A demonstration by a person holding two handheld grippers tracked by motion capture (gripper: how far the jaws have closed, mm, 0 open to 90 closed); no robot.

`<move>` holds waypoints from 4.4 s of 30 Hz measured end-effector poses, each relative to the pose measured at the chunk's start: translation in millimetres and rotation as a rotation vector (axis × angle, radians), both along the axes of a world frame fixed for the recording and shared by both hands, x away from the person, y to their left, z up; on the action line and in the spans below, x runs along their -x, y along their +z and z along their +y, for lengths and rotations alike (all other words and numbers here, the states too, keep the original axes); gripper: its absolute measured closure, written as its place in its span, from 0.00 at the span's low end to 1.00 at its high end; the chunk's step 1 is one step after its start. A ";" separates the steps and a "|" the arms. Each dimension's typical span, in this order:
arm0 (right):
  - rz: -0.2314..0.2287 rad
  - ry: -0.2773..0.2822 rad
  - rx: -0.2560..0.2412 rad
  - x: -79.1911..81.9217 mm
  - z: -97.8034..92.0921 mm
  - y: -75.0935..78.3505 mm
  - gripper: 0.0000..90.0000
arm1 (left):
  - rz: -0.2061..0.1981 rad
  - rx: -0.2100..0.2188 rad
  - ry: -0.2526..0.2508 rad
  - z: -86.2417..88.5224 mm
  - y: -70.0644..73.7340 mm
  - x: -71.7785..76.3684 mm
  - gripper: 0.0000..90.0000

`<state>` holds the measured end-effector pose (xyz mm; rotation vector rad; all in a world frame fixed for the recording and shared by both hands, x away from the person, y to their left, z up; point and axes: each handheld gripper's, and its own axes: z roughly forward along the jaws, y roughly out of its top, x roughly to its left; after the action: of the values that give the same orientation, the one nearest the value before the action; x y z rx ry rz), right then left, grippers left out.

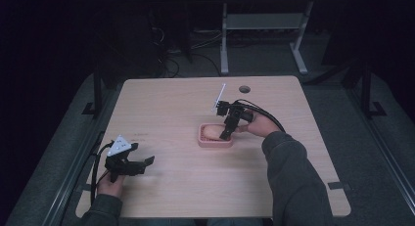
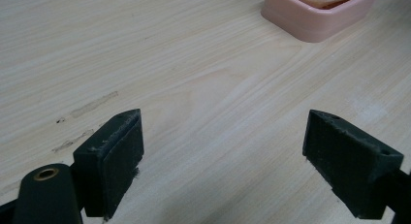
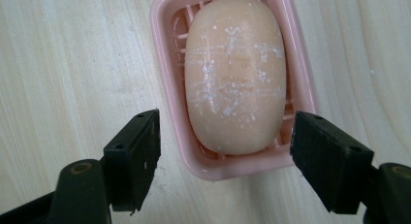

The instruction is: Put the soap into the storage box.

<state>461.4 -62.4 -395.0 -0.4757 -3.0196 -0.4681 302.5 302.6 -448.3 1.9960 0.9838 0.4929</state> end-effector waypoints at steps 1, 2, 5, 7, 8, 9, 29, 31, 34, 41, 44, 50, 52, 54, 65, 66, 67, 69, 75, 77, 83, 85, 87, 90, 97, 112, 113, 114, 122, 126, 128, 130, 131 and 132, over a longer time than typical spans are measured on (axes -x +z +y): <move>0.005 -0.005 0.003 0.1 -1.1 0.3 0.29 | 0.001 0.000 0.000 0.0 0.0 0.0 0.16; 0.004 -0.006 0.006 0.2 -1.9 0.3 0.29 | 0.001 -0.001 0.000 0.0 0.0 0.1 0.16; 0.001 -0.008 0.006 1.3 -4.7 1.7 0.29 | 0.000 -0.001 0.000 0.1 0.1 0.0 0.16; -0.002 -0.008 0.006 2.3 -6.1 3.0 0.29 | 0.000 0.000 0.000 0.2 0.1 0.1 0.16; -0.005 -0.009 0.005 2.6 -6.6 3.4 0.29 | -0.001 -0.002 -0.001 0.3 0.2 0.1 0.16; -0.008 -0.009 0.005 3.0 -7.7 4.5 0.29 | -0.002 -0.002 0.000 0.2 0.2 0.2 0.16; -0.012 -0.035 -0.005 11.5 -28.9 1.6 0.29 | 0.002 0.000 0.001 -0.8 -0.2 0.1 0.16; -0.016 -0.040 -0.004 12.6 -30.8 3.1 0.29 | 0.003 0.001 0.001 -0.9 -0.2 0.2 0.16; -0.025 -0.042 -0.007 13.9 -33.8 5.9 0.29 | 0.002 -0.001 0.000 -0.8 -0.2 0.0 0.16; -0.025 -0.049 -0.002 17.3 -39.4 9.2 0.29 | 0.003 -0.001 0.000 -0.8 -0.5 0.0 0.16; -0.026 -0.051 -0.010 18.8 -42.4 8.7 0.29 | 0.004 0.000 0.001 -0.8 -0.4 0.1 0.16; -0.023 -0.063 -0.012 22.4 -50.0 5.5 0.29 | 0.002 -0.001 0.000 -1.2 -0.9 -0.1 0.16; -0.024 -0.066 -0.009 24.0 -53.0 5.1 0.29 | 0.005 0.000 0.001 -1.2 -1.2 -0.2 0.16; -0.023 -0.071 -0.013 25.5 -56.0 4.8 0.29 | 0.006 0.002 0.001 -1.5 -1.5 -0.3 0.16; -0.032 -0.083 -0.012 32.8 -67.5 9.9 0.29 | 0.007 -0.003 -0.001 -1.4 -1.4 -0.2 0.16; -0.033 -0.083 -0.013 33.4 -68.8 9.9 0.29 | 0.008 -0.004 -0.001 -1.4 -1.3 -0.2 0.16; -0.031 -0.087 -0.014 33.9 -69.4 9.6 0.29 | 0.008 -0.003 -0.001 -1.4 -1.4 -0.2 0.16; -0.029 -0.088 -0.016 35.0 -71.6 8.2 0.29 | 0.008 -0.004 -0.001 -1.4 -1.4 -0.2 0.16; -0.019 -0.099 -0.012 38.3 -78.2 3.0 0.29 | 0.008 0.001 0.001 -1.6 -1.7 -0.2 0.16; -0.015 -0.100 -0.006 39.4 -80.4 1.7 0.29 | 0.008 0.000 0.001 -1.7 -1.8 -0.2 0.16; -0.024 -0.106 -0.014 45.8 -87.8 1.5 0.29 | 0.009 -0.007 -0.003 -1.5 -1.6 -0.2 0.16; -0.023 -0.113 -0.015 47.9 -90.7 1.2 0.29 | 0.009 -0.011 -0.006 -1.4 -1.6 -0.4 0.16; -0.026 -0.117 -0.020 50.7 -93.1 0.7 0.29 | 0.008 -0.005 -0.002 -2.1 -1.8 -0.1 0.16; -0.028 -0.117 -0.023 54.8 -96.4 -0.6 0.29 | 0.009 -0.006 -0.002 -2.3 -2.0 -0.3 0.16; -0.032 -0.128 -0.021 63.8 -103.6 -4.4 0.28 | 0.013 -0.005 -0.003 -3.1 -2.5 -0.1 0.16; -0.033 -0.160 -0.048 84.7 -123.8 -16.9 0.28 | 0.012 -0.013 -0.004 -3.2 -3.2 -0.5 0.16; -0.035 -0.160 -0.052 86.4 -125.2 -18.0 0.28 | 0.011 -0.014 -0.005 -3.2 -3.2 -0.6 0.16; -0.037 -0.162 -0.053 88.1 -126.6 -19.3 0.28 | 0.012 -0.015 -0.005 -3.2 -3.2 -0.6 0.16; -0.040 -0.180 -0.062 102.5 -139.5 -26.6 0.28 | 0.012 -0.015 -0.002 -2.6 -3.2 -0.4 0.16; -0.044 -0.189 -0.067 110.1 -145.8 -30.2 0.28 | 0.012 -0.023 -0.006 -2.5 -3.2 -0.6 0.16; -0.047 -0.198 -0.071 114.4 -149.1 -32.4 0.28 | 0.011 -0.026 -0.008 -2.5 -3.1 -0.6 0.16; -0.052 -0.204 -0.078 119.0 -152.4 -34.9 0.28 | 0.008 -0.028 -0.010 -2.5 -3.4 -0.7 0.16; -0.055 -0.206 -0.083 121.1 -153.5 -35.7 0.28 | 0.008 -0.023 -0.006 -2.9 -3.7 -0.8 0.16; -0.056 -0.207 -0.082 122.4 -154.4 -36.1 0.28 | 0.008 -0.021 -0.004 -3.3 -3.9 -0.9 0.16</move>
<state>339.0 -216.7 -431.1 -0.7865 -3.0022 -0.6244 303.3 299.3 -452.2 2.0196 0.9827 0.4953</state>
